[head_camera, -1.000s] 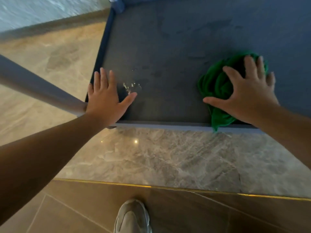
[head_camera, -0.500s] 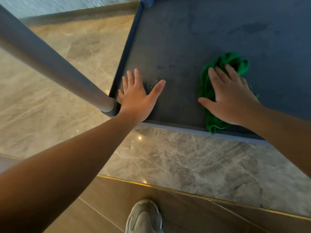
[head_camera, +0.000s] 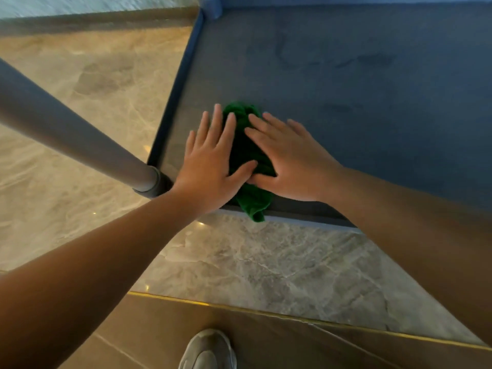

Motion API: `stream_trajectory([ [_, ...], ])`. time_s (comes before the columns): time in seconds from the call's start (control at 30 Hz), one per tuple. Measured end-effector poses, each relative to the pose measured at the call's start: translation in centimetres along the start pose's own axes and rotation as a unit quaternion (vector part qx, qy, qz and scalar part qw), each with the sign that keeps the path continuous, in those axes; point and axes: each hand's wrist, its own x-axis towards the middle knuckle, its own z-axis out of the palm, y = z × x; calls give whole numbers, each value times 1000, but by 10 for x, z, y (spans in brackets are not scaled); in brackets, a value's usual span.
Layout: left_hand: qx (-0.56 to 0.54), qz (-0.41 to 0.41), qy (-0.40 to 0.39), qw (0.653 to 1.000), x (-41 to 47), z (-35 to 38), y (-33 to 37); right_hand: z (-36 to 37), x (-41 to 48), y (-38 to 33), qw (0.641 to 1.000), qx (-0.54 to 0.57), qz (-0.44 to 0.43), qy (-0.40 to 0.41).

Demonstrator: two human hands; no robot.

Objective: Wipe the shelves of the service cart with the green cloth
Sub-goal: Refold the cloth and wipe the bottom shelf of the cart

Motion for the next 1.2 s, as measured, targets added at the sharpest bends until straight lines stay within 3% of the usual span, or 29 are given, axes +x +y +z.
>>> stream_trajectory([
  [0.1,112,66,-72,989,12,5,19,-2,-48,20,995,-68,70,-12],
  [0.27,158,-30,-76,984,15,5,16,11,-91,20,990,-51,89,-99],
  [0.47,159,-172,-36,972,24,-1,-16,13,-90,21,991,-62,73,-98],
  [0.63,124,-190,-18,974,37,3,-10,15,-86,18,992,-57,77,-80],
  [0.93,98,-73,-28,992,73,21,51,11,-96,17,995,53,86,-13],
  [1.03,93,49,-52,993,78,28,74,12,-98,14,996,56,73,8],
  [1.13,114,211,-90,967,72,35,83,17,-99,14,992,39,107,54],
  [1.2,127,226,-91,962,68,34,76,21,-99,14,987,22,142,67],
])
